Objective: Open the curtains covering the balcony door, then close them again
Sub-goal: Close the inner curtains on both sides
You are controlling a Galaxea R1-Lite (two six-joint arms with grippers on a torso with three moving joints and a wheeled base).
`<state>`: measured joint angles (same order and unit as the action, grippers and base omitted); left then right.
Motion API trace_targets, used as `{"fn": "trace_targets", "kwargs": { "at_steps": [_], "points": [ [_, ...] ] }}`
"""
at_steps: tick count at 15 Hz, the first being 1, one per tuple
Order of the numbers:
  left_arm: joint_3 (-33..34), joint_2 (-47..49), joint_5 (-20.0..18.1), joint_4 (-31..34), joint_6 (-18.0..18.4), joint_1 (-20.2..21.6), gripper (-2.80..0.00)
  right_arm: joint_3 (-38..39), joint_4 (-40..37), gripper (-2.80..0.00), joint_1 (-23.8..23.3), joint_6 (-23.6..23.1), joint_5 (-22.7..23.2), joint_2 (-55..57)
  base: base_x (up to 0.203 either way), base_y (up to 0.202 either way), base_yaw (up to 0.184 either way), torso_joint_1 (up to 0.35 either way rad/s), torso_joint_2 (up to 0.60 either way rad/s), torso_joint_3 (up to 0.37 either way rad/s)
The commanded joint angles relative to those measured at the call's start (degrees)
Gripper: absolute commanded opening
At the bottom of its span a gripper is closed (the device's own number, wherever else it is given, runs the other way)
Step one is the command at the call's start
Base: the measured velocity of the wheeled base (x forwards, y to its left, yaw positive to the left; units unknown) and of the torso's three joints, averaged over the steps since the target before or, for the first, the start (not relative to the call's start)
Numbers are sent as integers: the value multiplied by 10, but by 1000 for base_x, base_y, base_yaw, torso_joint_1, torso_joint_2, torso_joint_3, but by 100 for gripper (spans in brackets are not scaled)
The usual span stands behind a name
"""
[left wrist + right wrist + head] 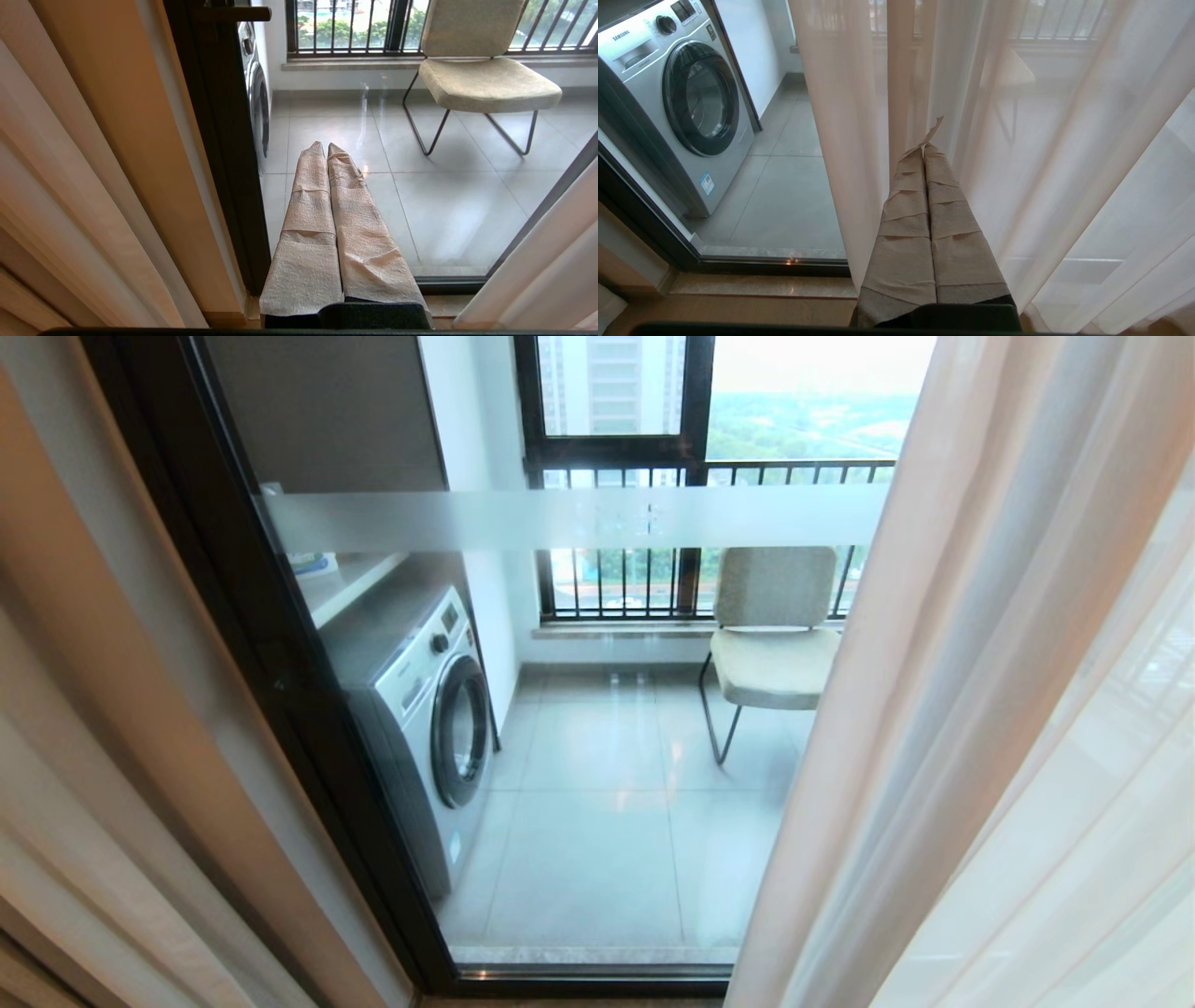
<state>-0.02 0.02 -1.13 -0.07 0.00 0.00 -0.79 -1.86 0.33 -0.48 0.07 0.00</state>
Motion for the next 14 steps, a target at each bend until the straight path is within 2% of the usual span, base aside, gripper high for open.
{"fn": "trace_targets", "kwargs": {
  "at_steps": [1,14],
  "points": [
    [0,0,0,0,0,0,-280,0,0,-280,0,0,0,0,0,0,0,0,0,0],
    [-1,0,0,0,0,-1,-280,0,0,-280,0,0,0,0,0,0,0,0,0,0]
  ]
}}
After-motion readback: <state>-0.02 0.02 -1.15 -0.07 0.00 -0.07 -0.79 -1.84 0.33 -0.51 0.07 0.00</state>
